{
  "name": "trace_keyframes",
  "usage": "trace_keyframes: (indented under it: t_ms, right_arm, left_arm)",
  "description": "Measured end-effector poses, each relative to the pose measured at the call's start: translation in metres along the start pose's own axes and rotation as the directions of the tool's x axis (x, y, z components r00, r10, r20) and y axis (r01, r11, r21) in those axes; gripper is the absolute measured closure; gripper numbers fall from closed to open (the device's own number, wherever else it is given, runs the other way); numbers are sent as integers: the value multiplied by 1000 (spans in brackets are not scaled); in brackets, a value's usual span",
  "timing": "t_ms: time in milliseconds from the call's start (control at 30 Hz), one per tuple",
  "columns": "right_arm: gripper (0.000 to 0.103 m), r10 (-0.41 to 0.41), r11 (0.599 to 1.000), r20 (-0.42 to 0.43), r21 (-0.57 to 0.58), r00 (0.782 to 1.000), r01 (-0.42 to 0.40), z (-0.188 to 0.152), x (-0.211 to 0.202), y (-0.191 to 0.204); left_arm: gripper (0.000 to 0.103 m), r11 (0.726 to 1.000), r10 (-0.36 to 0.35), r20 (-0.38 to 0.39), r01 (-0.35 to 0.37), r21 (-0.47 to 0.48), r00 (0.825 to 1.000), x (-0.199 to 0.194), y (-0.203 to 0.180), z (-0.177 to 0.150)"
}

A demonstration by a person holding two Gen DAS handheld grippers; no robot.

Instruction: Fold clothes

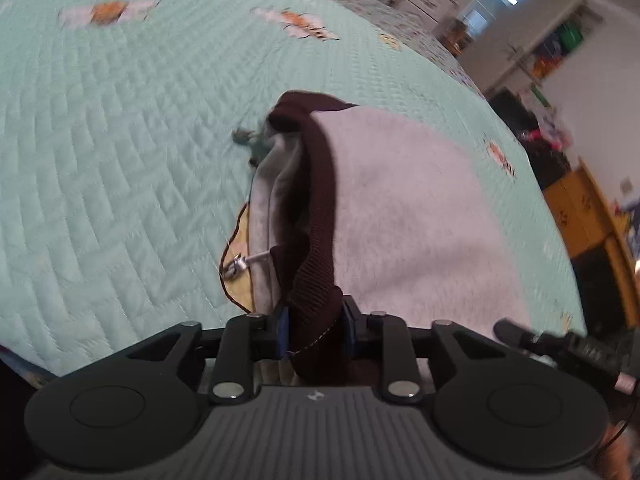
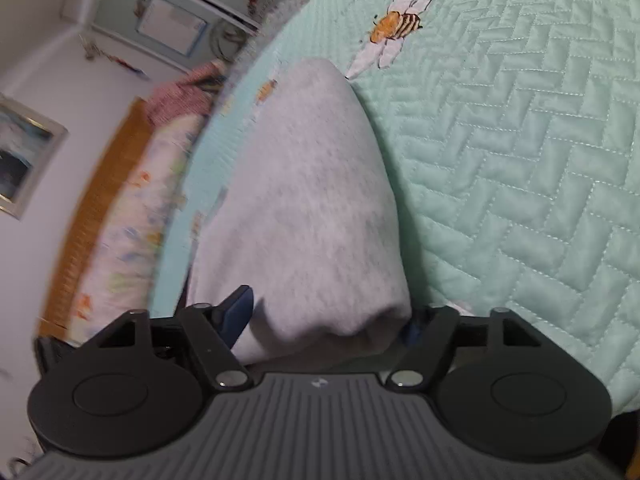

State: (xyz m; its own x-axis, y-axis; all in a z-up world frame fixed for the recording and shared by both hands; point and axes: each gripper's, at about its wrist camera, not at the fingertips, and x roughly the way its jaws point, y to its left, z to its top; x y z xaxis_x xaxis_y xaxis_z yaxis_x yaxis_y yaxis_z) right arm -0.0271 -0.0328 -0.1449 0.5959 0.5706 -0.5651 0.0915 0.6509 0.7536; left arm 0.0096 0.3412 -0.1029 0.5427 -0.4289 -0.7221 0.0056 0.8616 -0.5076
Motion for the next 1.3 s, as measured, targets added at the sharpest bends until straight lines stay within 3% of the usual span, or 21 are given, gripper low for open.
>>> trace_keyframes:
  t_ms: [100, 133, 167, 300, 333, 400, 433, 467, 500, 533, 600, 733, 800, 933, 1000, 1033, 1100, 1133, 1167, 1267, 1300]
  right_arm:
    - [44, -15, 1000, 4, 25, 1000, 15, -1, -1, -4]
    - [43, -10, 1000, 1, 20, 1000, 10, -2, -3, -4]
    - [43, -5, 1000, -1, 22, 1000, 5, -3, -4, -5]
    - [42, 7, 999, -1, 49, 1000, -7, -7, -8, -10]
    - [42, 9, 999, -2, 54, 1000, -9, -7, -8, -10]
    - [42, 9, 998, -4, 59, 1000, -9, -7, -9, -10]
    - [41, 9, 998, -4, 61, 1000, -9, -7, -10, -10]
    - [40, 9, 998, -5, 62, 1000, -9, -7, -10, -10]
    - [40, 6, 998, -6, 63, 1000, -6, -7, -10, -9]
    - [39, 2, 998, -7, 63, 1000, -2, -7, -9, -9]
    - [36, -7, 998, -16, 56, 1000, 8, -5, -8, -5]
    - [30, -22, 999, -40, 49, 999, 24, 0, -5, 0]
    - [28, -22, 998, -43, 62, 999, 24, 1, -4, 0]
    - [22, -17, 997, -43, 78, 999, 20, 3, -1, 1]
    - [19, -20, 997, -44, 71, 999, 23, 3, 1, 4]
    - [16, -23, 998, -45, 61, 999, 26, 3, 2, 6]
    - [15, -37, 998, -50, 41, 998, 39, 4, 3, 10]
    - [15, -45, 998, -52, 32, 998, 47, 4, 4, 12]
    - [15, -46, 998, -52, 34, 998, 48, 4, 4, 12]
    - [15, -39, 997, -48, 58, 998, 41, 5, 3, 11]
    - [15, -34, 997, -49, 63, 998, 37, 5, 3, 10]
  left_arm:
    - [58, 995, -69, 0, 68, -72, 998, -1, 20, 6]
    - [48, 994, -75, -6, 74, -85, 997, -3, 27, 7]
    - [44, 992, -83, -11, 81, -99, 996, -6, 33, 9]
    - [48, 948, -220, 39, 223, -229, 975, -26, 61, 12]
    - [48, 937, -243, 85, 256, -237, 966, -34, 69, 15]
    - [48, 967, -171, 180, 201, -160, 969, -47, 71, 27]
    - [49, 994, -89, 191, 98, -38, 978, -45, 61, 37]
    - [53, 996, -10, 212, -8, 84, 977, -44, 50, 48]
    - [55, 970, 31, 237, -86, 226, 971, -35, 38, 54]
    - [56, 920, 65, 265, -161, 356, 962, -26, 26, 60]
    - [59, 856, 83, 254, -200, 477, 964, -1, 15, 72]
    - [63, 696, 115, 198, -221, 683, 973, 43, -2, 82]
    - [64, 639, 103, 144, -176, 749, 984, 56, -4, 82]
    - [64, 582, 88, 107, -138, 801, 990, 69, 2, 87]
    - [80, 603, 87, 122, -149, 784, 989, 74, 8, 98]
    - [91, 627, 92, 122, -153, 764, 988, 74, 11, 105]
    - [92, 696, 77, 119, -139, 705, 990, 70, 20, 115]
    - [103, 711, 107, 133, -170, 682, 985, 71, 21, 117]
    - [103, 704, 154, 167, -227, 673, 974, 70, 24, 117]
    - [102, 789, 185, 181, -256, 559, 966, 58, 49, 124]
    - [100, 830, 180, 186, -250, 498, 966, 48, 57, 124]
